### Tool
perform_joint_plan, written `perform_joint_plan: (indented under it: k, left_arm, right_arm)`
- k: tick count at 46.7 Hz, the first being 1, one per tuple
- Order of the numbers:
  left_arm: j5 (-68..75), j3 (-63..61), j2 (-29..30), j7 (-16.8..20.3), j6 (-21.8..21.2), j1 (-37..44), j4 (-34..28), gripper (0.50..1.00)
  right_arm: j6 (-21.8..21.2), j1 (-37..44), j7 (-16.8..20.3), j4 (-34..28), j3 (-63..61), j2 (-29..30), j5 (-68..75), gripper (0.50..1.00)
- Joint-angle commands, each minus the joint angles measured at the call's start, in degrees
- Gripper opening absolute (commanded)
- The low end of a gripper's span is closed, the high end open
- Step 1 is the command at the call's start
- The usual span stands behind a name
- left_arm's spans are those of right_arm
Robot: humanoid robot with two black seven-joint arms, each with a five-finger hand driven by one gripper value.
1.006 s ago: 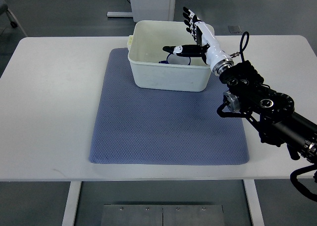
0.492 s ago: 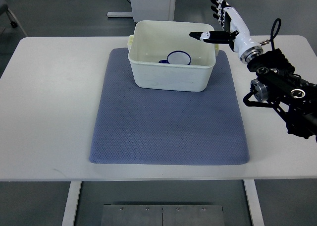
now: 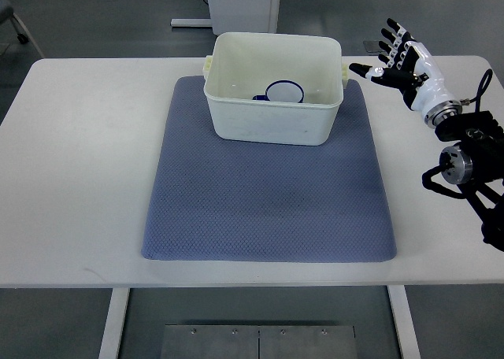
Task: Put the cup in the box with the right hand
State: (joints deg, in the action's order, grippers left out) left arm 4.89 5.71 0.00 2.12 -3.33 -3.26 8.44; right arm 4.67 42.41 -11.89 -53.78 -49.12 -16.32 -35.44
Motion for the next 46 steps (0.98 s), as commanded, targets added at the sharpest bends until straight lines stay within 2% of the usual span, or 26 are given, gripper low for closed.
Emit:
perform_joint_plan:
  k: [1,6,12,17,25,46]
  left_arm:
    - [0.03,0.00,0.00,-0.01,-0.01,0.10,0.00,1.000]
    - [0.03,0.00,0.00,-0.01,-0.01,0.10,0.00,1.000]
    - [0.03,0.00,0.00,-0.01,-0.01,0.10,0.00,1.000]
    - [0.03,0.00,0.00,-0.01,-0.01,0.10,-0.09,1.000]
    - [-0.05,0.00,0.00,-0.01,-0.01,0.10,0.00,1.000]
    - [-0.05,0.00,0.00,-0.01,-0.01,0.10,0.00,1.000]
  right_arm:
    - [-1.85,-2.76,1.95,-0.62,-3.78,-0.03,0.02,1.000]
    - [-5.45,-5.49,4.24,-0.62,-8.00,0.23,-0.16,1.000]
    - [-6.25,-7.68,4.77,-0.88,-12.74,1.90,-0.16,1.000]
    - [-6.16,-9.62,4.15,-0.88,-18.19,5.33,-0.16,1.000]
    - [-6.07,-11.55,-0.85,-0.36,-21.63,9.46,-0.07,1.000]
    - [-5.81,-14.46,-0.95,0.79,-21.98,13.94,0.20,1.000]
